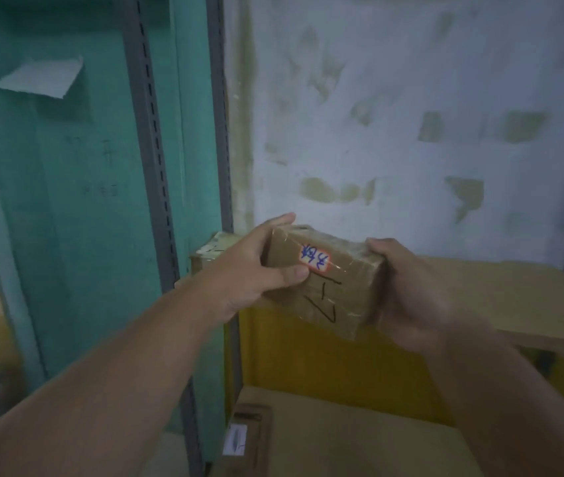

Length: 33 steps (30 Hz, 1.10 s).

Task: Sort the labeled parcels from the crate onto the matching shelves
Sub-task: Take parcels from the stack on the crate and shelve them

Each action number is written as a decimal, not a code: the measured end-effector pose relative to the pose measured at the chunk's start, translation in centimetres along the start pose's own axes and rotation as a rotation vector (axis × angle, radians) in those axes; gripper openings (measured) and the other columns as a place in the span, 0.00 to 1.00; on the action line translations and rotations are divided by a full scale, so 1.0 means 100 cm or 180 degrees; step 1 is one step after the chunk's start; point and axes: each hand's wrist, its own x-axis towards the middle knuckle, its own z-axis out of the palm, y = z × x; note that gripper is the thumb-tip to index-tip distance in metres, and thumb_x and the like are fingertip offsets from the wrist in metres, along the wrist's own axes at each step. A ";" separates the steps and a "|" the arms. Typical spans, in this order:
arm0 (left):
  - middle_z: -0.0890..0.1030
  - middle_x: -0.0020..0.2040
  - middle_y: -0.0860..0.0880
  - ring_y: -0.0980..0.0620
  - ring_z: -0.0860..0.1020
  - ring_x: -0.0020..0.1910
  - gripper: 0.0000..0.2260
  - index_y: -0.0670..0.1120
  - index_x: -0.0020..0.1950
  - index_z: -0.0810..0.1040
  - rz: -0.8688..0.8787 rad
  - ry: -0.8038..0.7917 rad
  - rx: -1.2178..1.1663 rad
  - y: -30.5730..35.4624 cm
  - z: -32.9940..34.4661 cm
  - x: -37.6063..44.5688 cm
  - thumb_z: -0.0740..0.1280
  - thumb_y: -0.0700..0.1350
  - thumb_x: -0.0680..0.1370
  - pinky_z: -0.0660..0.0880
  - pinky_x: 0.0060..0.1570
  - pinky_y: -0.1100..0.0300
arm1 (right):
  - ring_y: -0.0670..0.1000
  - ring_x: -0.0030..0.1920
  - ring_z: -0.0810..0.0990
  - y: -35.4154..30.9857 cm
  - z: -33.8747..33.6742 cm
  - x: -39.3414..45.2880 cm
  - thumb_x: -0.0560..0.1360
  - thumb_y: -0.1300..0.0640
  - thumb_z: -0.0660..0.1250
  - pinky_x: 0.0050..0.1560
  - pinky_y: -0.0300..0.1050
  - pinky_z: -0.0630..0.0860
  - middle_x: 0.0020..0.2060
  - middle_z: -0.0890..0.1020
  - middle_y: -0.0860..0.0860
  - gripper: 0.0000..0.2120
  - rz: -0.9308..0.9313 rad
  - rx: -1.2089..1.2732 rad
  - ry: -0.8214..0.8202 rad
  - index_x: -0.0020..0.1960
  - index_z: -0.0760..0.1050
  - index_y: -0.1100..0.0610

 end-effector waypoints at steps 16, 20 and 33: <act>0.85 0.50 0.45 0.46 0.85 0.50 0.28 0.46 0.55 0.76 -0.0505 0.1249 -0.1192 -0.058 -0.009 -0.103 0.81 0.55 0.61 0.80 0.56 0.41 | 0.48 0.51 0.84 0.055 0.083 -0.036 0.65 0.44 0.77 0.53 0.52 0.82 0.53 0.84 0.47 0.29 -0.1560 -0.2091 0.0714 0.64 0.75 0.46; 0.84 0.51 0.41 0.38 0.82 0.55 0.29 0.45 0.55 0.75 -0.0723 0.1045 -0.1073 -0.080 -0.003 -0.116 0.80 0.56 0.60 0.76 0.62 0.37 | 0.48 0.52 0.83 0.061 0.083 -0.032 0.67 0.37 0.71 0.53 0.56 0.82 0.56 0.82 0.45 0.26 -0.1443 -0.2673 0.0848 0.64 0.73 0.40; 0.83 0.48 0.39 0.49 0.82 0.38 0.12 0.42 0.49 0.76 -0.2137 0.1059 -0.0850 -0.261 0.034 -0.183 0.77 0.42 0.73 0.79 0.37 0.57 | 0.48 0.46 0.83 0.246 0.016 -0.037 0.68 0.37 0.73 0.49 0.56 0.82 0.48 0.82 0.45 0.27 0.0407 -0.3194 0.0577 0.64 0.67 0.36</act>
